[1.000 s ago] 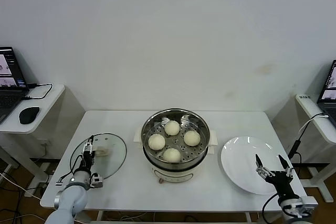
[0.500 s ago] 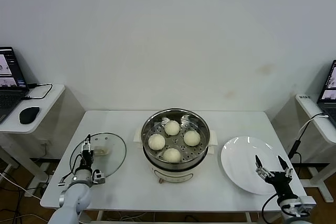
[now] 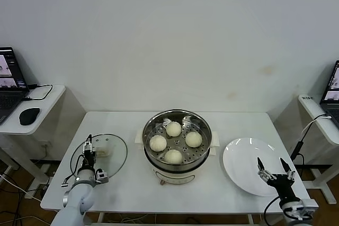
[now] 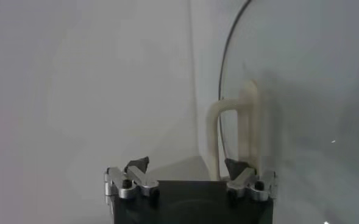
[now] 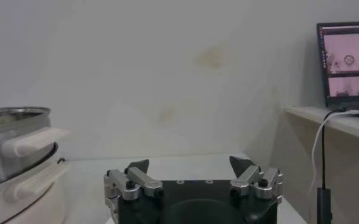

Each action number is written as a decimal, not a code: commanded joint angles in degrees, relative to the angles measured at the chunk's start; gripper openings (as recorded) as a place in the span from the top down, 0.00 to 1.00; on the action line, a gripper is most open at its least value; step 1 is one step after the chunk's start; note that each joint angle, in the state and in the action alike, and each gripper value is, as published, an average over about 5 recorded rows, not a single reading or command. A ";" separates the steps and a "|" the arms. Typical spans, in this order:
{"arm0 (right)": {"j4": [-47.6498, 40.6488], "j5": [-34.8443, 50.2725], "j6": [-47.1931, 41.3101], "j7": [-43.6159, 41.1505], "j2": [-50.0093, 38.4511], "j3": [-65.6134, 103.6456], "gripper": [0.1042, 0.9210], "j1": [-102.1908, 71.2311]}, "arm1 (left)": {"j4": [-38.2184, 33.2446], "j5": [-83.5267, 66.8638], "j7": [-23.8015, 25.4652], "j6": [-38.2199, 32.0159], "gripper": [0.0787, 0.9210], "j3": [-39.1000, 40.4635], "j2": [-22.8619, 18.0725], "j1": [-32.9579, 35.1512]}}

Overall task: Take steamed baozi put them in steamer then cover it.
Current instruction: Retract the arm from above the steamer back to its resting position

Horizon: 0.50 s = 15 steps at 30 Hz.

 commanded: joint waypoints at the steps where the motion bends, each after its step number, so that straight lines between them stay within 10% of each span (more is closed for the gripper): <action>1: -0.23 -0.02 0.15 -0.01 -0.03 0.05 0.12 0.09 | 1.31 -0.16 -0.06 0.43 0.14 0.08 -0.17 -0.72; 15: -0.33 -0.13 0.42 -0.10 -0.13 0.21 0.12 0.05 | 1.79 -0.08 0.03 -0.63 0.37 -0.23 -0.18 0.14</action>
